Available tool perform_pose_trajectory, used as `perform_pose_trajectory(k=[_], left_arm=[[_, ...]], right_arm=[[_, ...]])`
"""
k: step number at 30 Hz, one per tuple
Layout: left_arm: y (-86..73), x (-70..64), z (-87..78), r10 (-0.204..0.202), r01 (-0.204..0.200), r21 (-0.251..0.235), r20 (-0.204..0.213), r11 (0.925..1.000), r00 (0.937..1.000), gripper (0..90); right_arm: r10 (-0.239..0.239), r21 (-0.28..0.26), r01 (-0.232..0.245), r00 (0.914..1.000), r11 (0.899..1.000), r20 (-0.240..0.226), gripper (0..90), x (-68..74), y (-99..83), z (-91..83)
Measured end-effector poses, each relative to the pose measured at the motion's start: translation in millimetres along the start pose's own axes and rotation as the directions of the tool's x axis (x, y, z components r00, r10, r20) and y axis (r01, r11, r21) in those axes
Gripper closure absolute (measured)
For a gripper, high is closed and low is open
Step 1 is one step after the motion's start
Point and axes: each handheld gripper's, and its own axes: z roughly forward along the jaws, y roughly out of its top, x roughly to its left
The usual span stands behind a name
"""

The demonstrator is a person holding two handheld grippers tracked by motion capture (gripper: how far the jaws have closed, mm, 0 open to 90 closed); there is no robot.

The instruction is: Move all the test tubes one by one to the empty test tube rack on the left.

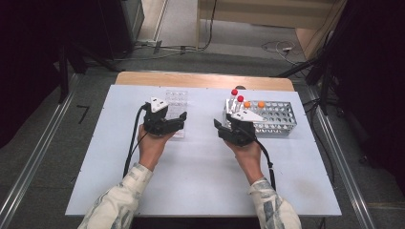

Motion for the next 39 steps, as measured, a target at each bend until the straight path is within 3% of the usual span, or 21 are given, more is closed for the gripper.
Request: perform_pose_trajectory(k=[8, 15, 24, 34, 39], left_arm=[[0.1, -1.2, -0.4, 0.0, 0.0, -0.005, -0.007, 1.0, 1.0, 23.2], [0.4, 0.3, -1.2, 0.0, 0.0, -0.005, -0.015, 1.0, 0.9999, 22.9], [0.8, 1.4, -1.6, -0.012, 0.011, -0.009, -0.014, 0.9999, 0.9998, 22.9], [0.6, 2.6, -2.5, -0.014, 0.013, -0.009, -0.014, 0.9999, 0.9998, 22.9], [-0.1, 2.6, -2.2, -0.015, 0.015, -0.007, -0.011, 0.9999, 0.9998, 22.9]], right_arm=[[0.03, -0.012, -0.029, 0.9975, 1.0, 0.064, 43.7, -27.7, -2.5, -12.7], [0.051, -0.017, -0.049, 0.9927, 0.999, 0.109, 44.0, -43.0, -3.3, -16.9], [0.08, -0.015, -0.078, 0.9831, 0.997, 0.165, 48.8, -59.9, -5.2, -9.9], [0.07, 0.004, -0.073, 0.971, 0.997, 0.229, 59.4, -70.6, -7.0, 13.6], [0.073, 0.021, -0.079, 0.9736, 0.997, 0.217, 63.8, -71.8, -7.5, 19.3]])
